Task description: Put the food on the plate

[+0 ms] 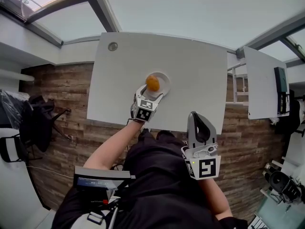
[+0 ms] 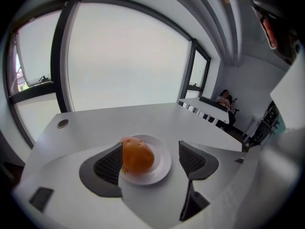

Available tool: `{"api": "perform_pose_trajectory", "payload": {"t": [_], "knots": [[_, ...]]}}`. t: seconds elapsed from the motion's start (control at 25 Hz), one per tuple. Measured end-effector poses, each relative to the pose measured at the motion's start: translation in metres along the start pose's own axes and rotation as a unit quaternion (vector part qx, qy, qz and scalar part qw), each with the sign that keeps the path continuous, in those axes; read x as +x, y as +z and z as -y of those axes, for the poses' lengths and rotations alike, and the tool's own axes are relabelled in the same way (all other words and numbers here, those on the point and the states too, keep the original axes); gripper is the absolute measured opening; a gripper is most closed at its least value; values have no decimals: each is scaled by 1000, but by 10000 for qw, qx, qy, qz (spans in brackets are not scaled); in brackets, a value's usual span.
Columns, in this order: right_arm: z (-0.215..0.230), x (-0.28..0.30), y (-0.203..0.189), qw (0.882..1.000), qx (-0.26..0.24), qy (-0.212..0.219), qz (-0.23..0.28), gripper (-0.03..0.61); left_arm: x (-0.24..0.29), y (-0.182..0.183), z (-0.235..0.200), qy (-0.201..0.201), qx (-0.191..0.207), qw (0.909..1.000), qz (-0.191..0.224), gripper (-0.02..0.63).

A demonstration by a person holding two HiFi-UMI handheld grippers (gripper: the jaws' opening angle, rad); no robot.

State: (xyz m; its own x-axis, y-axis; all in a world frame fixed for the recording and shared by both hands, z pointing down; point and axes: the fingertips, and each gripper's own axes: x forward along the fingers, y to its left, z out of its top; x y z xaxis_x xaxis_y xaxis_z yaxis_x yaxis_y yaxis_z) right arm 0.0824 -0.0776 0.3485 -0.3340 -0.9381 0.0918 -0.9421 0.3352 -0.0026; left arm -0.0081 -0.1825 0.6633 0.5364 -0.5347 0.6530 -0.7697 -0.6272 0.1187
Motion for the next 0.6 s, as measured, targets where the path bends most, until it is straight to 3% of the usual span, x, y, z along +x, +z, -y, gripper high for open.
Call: {"api": "perform_pose_trajectory", "payload": {"t": [0.2,0.6], "knots": [[3,-4,0,10000,69,-54,34,-3,-17,9,16,-89,227,9991,357,353],[-7,-9,1,9998,121,92,116,-3,-68,53,49,-88,47,9938,1109,353]]}}
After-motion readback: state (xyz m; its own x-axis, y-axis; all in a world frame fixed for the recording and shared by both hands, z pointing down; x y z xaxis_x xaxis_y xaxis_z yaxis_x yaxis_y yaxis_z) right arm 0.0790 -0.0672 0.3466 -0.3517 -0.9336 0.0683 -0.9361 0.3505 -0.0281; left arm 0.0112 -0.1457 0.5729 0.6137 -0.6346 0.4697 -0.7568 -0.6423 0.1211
